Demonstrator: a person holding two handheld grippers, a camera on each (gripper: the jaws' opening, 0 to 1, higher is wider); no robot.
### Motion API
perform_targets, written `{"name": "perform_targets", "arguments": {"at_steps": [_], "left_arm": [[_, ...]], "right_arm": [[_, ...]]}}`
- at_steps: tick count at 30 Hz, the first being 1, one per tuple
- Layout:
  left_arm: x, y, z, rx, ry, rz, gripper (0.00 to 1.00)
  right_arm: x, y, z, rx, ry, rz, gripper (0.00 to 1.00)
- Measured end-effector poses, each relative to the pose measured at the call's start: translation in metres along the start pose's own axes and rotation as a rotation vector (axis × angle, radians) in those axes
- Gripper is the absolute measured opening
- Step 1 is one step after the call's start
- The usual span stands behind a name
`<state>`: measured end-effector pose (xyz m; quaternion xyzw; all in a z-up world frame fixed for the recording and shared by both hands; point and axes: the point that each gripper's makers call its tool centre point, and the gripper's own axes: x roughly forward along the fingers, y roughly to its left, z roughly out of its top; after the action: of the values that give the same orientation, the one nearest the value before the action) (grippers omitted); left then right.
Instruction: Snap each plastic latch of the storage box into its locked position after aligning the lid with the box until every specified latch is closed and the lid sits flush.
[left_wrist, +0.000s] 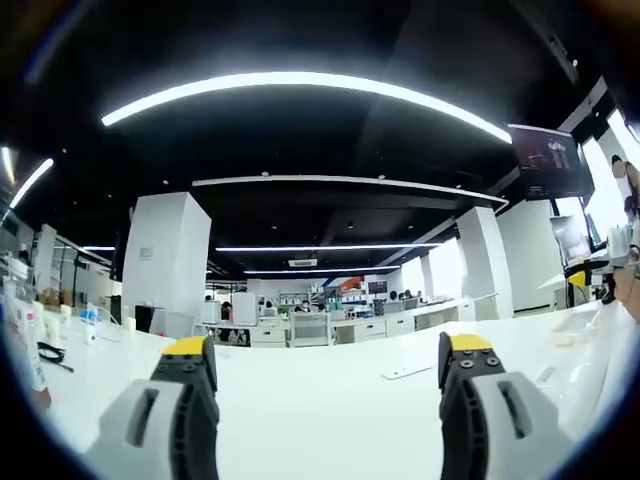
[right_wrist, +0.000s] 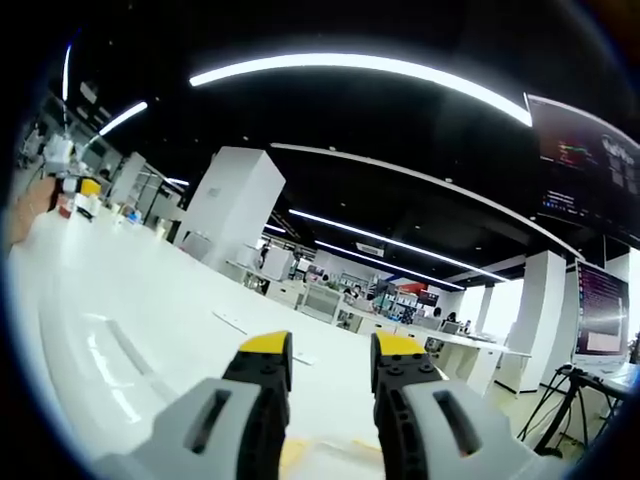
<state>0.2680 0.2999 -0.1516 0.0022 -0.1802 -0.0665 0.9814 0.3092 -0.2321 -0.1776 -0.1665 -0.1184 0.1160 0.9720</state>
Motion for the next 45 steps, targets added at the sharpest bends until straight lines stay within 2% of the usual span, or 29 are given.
{"name": "perform_targets", "arguments": {"at_steps": [8, 19, 26, 30, 37, 45], "left_arm": [[-0.004, 0.011, 0.006, 0.031, -0.030, 0.058, 0.92], [-0.003, 0.016, 0.003, 0.038, -0.005, 0.076, 0.91], [-0.002, 0.009, 0.008, 0.080, -0.012, 0.070, 0.89], [0.001, -0.004, 0.014, 0.070, -0.017, 0.018, 0.89], [0.010, -0.041, 0.036, 0.091, -0.025, -0.095, 0.89], [0.017, -0.067, 0.043, 0.083, -0.016, -0.176, 0.87]], "right_arm": [[-0.002, -0.008, 0.001, 0.008, -0.005, -0.029, 0.30], [-0.004, -0.016, -0.001, -0.008, 0.015, -0.065, 0.30], [-0.004, -0.018, -0.001, 0.003, 0.017, -0.067, 0.30], [-0.004, -0.019, -0.002, 0.013, 0.019, -0.068, 0.30], [-0.006, -0.024, -0.001, 0.012, 0.017, -0.087, 0.30], [-0.007, -0.028, -0.001, 0.023, 0.016, -0.101, 0.30]]}}
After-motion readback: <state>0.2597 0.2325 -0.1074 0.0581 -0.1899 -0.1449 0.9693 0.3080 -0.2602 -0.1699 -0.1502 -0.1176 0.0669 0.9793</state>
